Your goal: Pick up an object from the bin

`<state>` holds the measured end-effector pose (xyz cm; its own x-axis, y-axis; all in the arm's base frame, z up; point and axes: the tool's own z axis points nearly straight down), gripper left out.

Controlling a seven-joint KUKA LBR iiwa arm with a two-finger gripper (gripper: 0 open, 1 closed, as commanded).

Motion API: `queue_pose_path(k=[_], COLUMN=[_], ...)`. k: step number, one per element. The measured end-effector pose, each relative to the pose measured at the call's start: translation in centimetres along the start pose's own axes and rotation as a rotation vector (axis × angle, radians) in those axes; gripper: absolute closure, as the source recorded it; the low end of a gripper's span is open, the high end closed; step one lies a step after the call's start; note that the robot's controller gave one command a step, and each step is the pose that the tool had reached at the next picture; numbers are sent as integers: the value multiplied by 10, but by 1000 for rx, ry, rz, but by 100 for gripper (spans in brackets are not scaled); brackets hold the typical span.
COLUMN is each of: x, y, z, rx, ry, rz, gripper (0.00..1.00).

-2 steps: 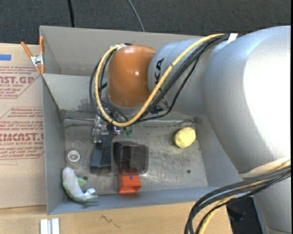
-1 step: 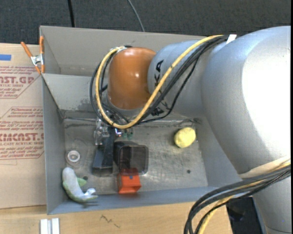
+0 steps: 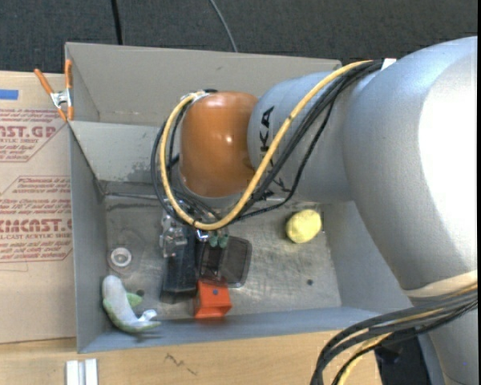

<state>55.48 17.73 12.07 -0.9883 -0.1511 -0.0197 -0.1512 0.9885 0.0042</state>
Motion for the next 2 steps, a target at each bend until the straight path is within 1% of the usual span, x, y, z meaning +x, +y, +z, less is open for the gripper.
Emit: queue_pose_path(k=[1,2], x=[24,29], y=[-20,-1], z=[-61,-85], rx=[3,4], ry=[24,5], rz=[-46,25], gripper=[100,100])
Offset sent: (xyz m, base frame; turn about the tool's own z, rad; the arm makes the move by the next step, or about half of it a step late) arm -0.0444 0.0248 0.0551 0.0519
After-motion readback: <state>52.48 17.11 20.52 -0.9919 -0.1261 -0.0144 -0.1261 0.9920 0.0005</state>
